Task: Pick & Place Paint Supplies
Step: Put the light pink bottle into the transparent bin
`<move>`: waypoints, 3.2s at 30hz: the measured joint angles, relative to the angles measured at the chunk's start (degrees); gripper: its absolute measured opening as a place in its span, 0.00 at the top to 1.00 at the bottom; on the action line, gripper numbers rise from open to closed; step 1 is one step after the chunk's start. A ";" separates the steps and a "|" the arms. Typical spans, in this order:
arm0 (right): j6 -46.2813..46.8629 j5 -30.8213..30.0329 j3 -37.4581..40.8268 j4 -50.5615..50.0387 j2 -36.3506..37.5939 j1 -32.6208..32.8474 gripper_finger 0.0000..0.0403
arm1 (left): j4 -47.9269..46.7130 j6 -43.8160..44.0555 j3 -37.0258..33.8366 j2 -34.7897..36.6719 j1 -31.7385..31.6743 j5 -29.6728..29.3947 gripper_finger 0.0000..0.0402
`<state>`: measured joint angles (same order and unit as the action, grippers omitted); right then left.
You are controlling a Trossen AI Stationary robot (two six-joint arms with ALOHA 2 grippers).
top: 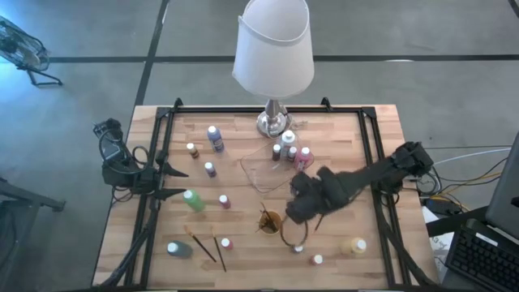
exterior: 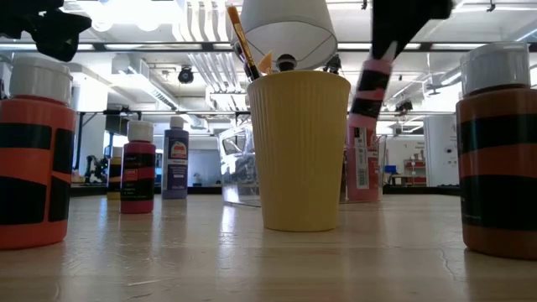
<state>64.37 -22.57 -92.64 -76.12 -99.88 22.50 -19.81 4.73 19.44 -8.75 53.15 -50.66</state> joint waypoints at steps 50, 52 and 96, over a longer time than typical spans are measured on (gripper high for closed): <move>-5.99 2.07 1.08 6.03 -4.82 -19.23 0.71 | 0.02 0.00 0.00 0.00 0.00 -0.01 0.46; -5.88 2.54 1.29 6.05 -5.28 -19.50 0.69 | 0.02 0.00 0.00 0.00 0.00 0.01 0.46; -8.08 8.90 9.57 11.39 -6.73 -24.07 0.57 | 0.00 0.00 0.01 -0.01 0.00 0.01 0.46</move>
<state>56.29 -13.67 -83.07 -64.73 -106.61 -1.58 -19.81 4.73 19.45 -8.76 53.15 -50.65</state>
